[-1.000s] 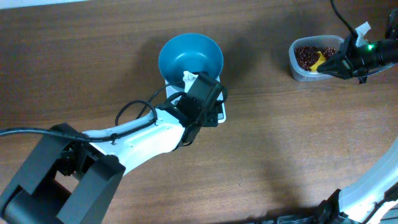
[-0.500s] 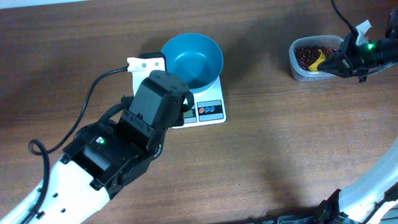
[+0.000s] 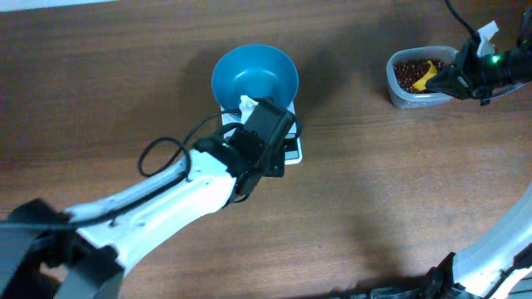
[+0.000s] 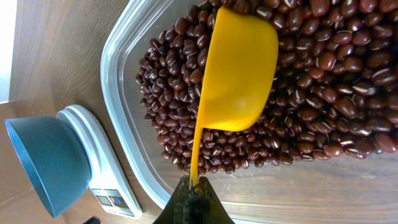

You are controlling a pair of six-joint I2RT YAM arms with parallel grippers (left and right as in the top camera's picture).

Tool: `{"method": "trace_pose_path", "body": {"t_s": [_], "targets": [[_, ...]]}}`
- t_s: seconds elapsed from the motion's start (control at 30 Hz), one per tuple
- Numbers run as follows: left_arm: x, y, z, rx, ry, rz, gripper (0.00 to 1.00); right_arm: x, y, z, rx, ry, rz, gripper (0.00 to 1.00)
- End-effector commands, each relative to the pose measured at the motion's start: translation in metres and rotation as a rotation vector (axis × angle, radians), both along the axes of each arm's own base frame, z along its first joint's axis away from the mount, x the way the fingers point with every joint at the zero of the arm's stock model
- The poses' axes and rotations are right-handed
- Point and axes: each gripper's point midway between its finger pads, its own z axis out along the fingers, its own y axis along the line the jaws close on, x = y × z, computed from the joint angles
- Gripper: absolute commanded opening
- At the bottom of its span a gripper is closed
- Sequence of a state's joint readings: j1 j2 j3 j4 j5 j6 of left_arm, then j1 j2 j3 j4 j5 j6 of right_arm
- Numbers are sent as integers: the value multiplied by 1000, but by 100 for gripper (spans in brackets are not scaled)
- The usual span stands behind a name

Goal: Scoop item into bowl and weigh 50g on scale

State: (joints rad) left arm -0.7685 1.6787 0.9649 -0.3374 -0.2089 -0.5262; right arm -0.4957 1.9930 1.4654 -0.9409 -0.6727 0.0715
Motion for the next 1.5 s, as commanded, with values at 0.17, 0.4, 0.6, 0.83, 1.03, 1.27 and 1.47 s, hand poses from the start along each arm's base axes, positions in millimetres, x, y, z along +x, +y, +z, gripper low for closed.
{"method": "trace_pose_path", "body": {"t_s": [0.17, 0.4, 0.6, 0.83, 1.03, 1.27, 1.47], "targets": [[15, -10, -35, 23, -16, 2, 0, 5, -1, -7, -14, -16, 15, 4], [25, -10, -34, 25, -66, 25, 0, 5, -1, -7, -14, -16, 15, 4], [31, -15, -29, 2, -93, 27, 0, 5, -1, -7, -14, -16, 15, 4], [23, -21, -33, -13, -52, -18, 0, 5, -1, -7, -13, -15, 15, 4], [8, -19, -43, -5, 23, -45, 0, 2, 1, -8, -6, -1, 15, 4], [-1, 13, 73, -41, -135, 7, 0, 2, 1, -8, -5, 0, 15, 4], [-12, 143, 208, -63, -472, 340, 0, 2, 1, -8, -5, 0, 15, 4]]}}
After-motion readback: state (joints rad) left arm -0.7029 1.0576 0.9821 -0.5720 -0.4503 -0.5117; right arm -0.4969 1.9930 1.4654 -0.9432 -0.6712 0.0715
